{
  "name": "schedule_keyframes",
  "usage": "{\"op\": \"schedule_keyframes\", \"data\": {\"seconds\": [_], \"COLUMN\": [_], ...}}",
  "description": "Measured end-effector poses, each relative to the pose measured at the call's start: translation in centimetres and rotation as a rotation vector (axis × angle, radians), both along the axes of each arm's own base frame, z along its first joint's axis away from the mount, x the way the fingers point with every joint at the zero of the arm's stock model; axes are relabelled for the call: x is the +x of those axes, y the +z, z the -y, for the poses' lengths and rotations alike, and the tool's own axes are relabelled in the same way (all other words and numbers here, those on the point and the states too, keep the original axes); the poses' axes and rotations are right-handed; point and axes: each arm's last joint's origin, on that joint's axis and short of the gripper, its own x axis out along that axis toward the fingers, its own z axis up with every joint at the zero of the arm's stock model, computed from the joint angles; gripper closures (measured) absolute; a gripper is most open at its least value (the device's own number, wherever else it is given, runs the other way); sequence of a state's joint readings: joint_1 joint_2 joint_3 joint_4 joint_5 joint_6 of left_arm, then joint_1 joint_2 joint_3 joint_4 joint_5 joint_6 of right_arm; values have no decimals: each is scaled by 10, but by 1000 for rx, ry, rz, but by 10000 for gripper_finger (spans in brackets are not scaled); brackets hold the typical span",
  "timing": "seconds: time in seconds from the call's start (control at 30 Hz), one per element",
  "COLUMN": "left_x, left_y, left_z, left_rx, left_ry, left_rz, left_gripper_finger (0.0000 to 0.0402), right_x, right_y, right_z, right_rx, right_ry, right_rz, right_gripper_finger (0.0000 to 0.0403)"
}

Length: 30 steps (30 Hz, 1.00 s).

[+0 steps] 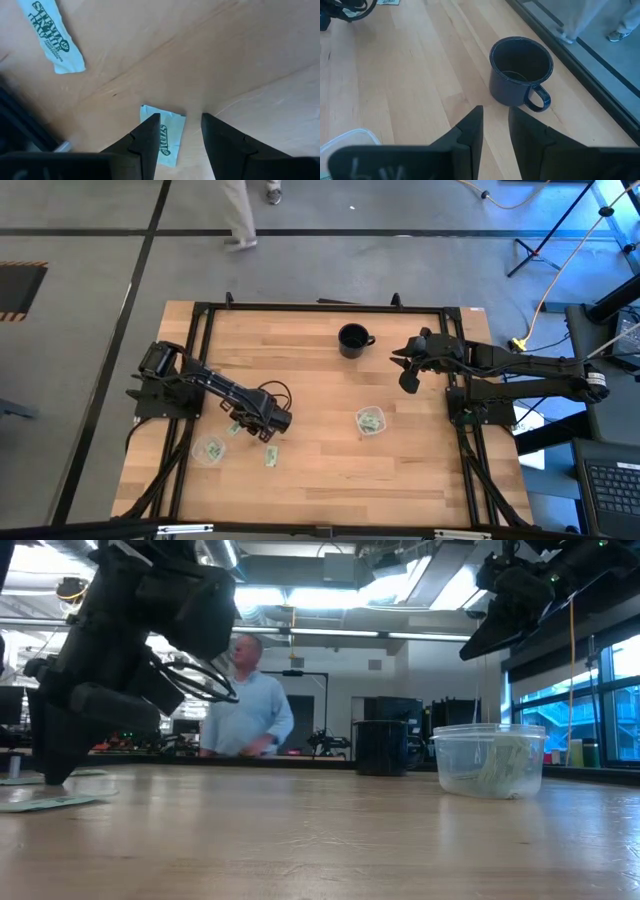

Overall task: Pick and place Stevia / Truvia into bins
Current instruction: Put the middle stevia packet into the left transparent container

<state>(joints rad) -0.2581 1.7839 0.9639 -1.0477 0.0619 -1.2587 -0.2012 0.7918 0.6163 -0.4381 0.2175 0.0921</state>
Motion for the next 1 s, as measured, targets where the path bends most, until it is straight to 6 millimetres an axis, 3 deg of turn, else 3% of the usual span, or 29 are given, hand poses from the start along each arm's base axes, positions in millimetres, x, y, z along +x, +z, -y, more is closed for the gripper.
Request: {"op": "schedule_keyframes", "data": {"seconds": [0.2, 0.5, 1.0], "left_x": [1, -2, -6], "left_y": [-4, -9, -11], "left_z": [0, 0, 0], "left_rx": [-20, -37, -38], "left_ry": [-41, -46, -37], "left_rz": [-10, 5, 13], "left_gripper_finger": [263, 300, 302], "right_x": [0, -2, -3], "right_y": [0, -3, -4], "right_z": [0, -1, -1], "right_rx": [0, 14, 16], "right_ry": [0, -3, -4], "right_rz": [-2, -40, -49], "right_gripper_finger": [308, 308, 308]}}
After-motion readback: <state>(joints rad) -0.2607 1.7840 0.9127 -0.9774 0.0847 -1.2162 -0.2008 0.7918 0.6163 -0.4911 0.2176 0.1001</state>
